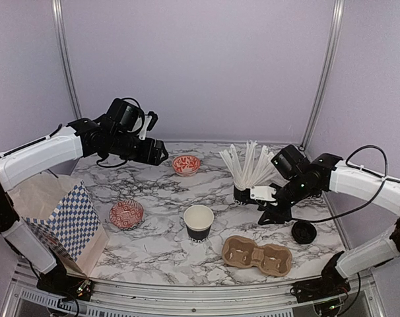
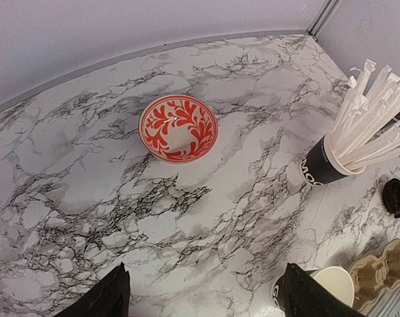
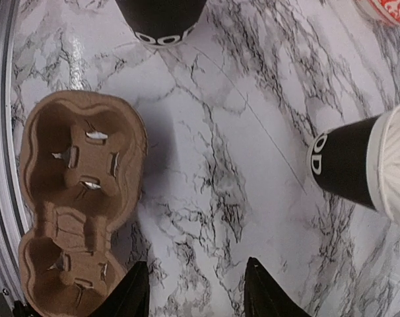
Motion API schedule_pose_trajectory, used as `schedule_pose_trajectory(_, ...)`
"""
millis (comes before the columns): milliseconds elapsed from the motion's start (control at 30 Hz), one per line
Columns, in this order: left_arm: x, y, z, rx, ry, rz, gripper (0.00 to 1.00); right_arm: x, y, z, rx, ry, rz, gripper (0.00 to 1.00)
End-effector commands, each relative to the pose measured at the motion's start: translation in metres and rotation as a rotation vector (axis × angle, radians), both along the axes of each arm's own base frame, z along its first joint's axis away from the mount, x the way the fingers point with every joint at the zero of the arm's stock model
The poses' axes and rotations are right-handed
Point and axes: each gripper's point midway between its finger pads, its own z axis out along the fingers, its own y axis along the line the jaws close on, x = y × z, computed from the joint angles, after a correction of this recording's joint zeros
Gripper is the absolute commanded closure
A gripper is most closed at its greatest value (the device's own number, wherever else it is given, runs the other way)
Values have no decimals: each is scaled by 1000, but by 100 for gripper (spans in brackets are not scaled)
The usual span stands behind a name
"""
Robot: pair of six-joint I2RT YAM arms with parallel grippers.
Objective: Pack the takeout coffee
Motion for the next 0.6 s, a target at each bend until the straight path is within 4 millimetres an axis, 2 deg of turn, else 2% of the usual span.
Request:
schedule_pose_trajectory(0, 10, -12, 7, -26, -29, -33, 19, 1, -50, -5, -53, -14, -150, 54)
schedule_pose_trajectory(167, 11, -19, 4, -34, -22, -59, 20, -1, -112, -36, -145, 29, -317, 55)
schedule_pose_trajectory(300, 11, -19, 2, -26, -24, -64, 21, -5, -145, -51, -203, 76, -402, 53)
schedule_pose_trajectory(433, 11, -18, -1, -20, -26, -63, 21, -16, -163, -66, -239, 174, -446, 50)
schedule_pose_trajectory(567, 10, -16, -4, -12, -25, -63, 21, -22, -165, -71, -244, 224, -454, 47)
